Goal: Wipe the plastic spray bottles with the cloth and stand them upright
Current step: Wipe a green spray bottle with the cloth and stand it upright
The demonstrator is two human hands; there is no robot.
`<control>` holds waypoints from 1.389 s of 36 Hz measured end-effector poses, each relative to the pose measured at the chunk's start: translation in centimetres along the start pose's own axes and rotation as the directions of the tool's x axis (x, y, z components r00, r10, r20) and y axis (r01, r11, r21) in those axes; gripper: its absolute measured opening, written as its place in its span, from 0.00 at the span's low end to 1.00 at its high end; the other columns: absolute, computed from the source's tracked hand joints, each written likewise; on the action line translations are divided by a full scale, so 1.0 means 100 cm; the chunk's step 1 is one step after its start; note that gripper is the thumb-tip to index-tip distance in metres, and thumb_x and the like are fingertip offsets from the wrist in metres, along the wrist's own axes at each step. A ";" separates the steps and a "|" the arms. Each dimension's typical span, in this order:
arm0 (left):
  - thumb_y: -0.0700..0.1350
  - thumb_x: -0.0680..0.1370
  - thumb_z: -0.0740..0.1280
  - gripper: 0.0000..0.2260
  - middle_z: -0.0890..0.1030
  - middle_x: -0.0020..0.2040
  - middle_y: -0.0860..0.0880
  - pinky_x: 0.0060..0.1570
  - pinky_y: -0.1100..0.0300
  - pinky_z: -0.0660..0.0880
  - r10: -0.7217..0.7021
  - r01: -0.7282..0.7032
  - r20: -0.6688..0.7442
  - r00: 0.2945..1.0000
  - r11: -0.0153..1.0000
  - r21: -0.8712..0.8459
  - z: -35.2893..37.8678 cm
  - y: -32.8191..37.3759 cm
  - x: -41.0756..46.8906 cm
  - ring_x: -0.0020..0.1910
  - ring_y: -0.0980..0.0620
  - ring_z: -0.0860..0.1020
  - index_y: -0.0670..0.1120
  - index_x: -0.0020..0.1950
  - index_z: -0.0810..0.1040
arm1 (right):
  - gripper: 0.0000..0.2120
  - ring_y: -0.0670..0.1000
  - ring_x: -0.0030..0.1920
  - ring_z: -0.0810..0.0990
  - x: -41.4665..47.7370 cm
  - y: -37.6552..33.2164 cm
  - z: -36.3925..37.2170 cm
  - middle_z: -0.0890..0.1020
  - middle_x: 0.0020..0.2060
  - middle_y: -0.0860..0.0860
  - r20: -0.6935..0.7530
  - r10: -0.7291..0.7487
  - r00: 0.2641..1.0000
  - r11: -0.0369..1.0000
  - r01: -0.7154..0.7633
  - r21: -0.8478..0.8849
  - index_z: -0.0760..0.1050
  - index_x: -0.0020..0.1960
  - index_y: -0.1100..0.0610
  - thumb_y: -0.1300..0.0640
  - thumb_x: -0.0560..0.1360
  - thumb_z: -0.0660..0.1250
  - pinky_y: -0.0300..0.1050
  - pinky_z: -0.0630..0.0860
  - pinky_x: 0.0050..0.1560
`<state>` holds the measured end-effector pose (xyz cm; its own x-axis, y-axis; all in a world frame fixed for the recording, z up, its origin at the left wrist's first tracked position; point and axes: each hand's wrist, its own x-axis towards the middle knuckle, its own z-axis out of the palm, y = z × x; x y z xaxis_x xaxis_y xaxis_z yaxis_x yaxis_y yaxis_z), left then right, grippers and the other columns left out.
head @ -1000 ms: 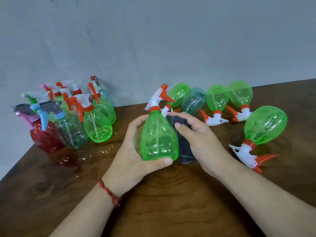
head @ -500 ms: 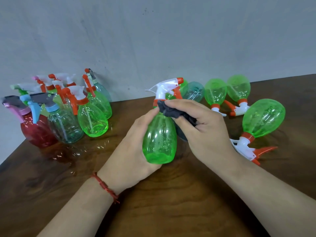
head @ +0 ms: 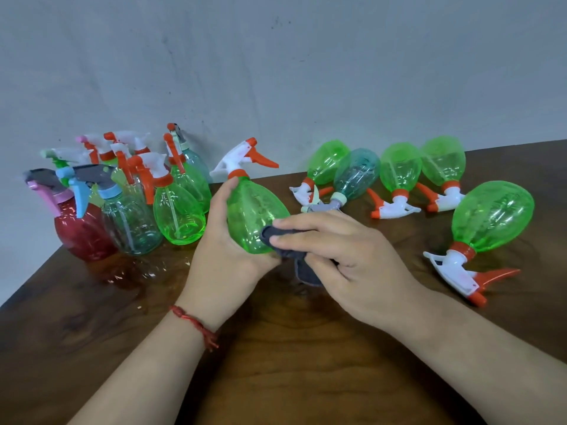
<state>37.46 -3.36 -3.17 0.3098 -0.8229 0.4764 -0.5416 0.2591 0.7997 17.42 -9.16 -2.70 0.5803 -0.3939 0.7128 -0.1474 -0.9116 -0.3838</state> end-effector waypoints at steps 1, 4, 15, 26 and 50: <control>0.37 0.65 0.87 0.51 0.81 0.62 0.62 0.57 0.69 0.77 -0.003 0.002 -0.001 1.000 1.000 -0.008 0.001 0.001 0.000 0.58 0.63 0.82 0.58 0.81 0.65 | 0.20 0.47 0.67 0.79 0.000 0.000 -0.001 0.82 0.67 0.45 0.001 -0.005 1.000 1.000 0.005 0.001 0.85 0.65 0.53 0.68 0.79 0.64 0.44 0.75 0.69; 0.35 0.66 0.85 0.50 0.80 0.62 0.59 0.55 0.72 0.76 0.013 -0.013 0.001 1.000 0.999 -0.038 0.005 0.008 -0.002 0.57 0.65 0.82 0.55 0.82 0.64 | 0.19 0.48 0.67 0.79 -0.001 0.000 -0.002 0.82 0.66 0.47 -0.046 -0.009 0.999 1.000 0.010 0.023 0.85 0.64 0.55 0.65 0.81 0.62 0.44 0.74 0.69; 0.43 0.70 0.86 0.49 0.69 0.79 0.48 0.78 0.58 0.66 0.294 -0.335 0.268 0.918 0.934 0.123 0.020 0.011 -0.013 0.80 0.50 0.69 0.41 0.84 0.61 | 0.21 0.46 0.63 0.83 0.003 0.012 -0.006 0.84 0.60 0.43 -0.368 0.264 0.891 0.964 -0.235 0.124 0.87 0.60 0.49 0.71 0.79 0.70 0.42 0.78 0.66; 0.46 0.66 0.88 0.52 0.74 0.73 0.52 0.71 0.60 0.74 0.098 -0.107 0.105 0.990 0.990 0.087 0.012 0.003 -0.010 0.71 0.55 0.76 0.53 0.83 0.61 | 0.22 0.48 0.63 0.84 -0.004 0.011 0.005 0.86 0.60 0.44 -0.222 0.240 0.945 0.950 -0.181 0.256 0.89 0.54 0.53 0.77 0.76 0.68 0.43 0.81 0.63; 0.42 0.66 0.88 0.53 0.73 0.76 0.56 0.74 0.54 0.74 0.061 -0.046 0.222 0.973 0.996 -0.072 0.021 0.008 -0.019 0.75 0.53 0.75 0.55 0.83 0.61 | 0.23 0.46 0.69 0.80 0.004 0.027 0.001 0.85 0.64 0.47 -0.146 0.392 0.908 0.830 -0.281 0.482 0.85 0.63 0.54 0.76 0.81 0.63 0.48 0.74 0.74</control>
<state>34.77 -2.68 -4.23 0.0949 -0.8972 0.4313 -0.4974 0.3326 0.8012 17.30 -11.75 -3.52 0.3522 -0.7322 0.5830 0.1007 -0.5896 -0.8014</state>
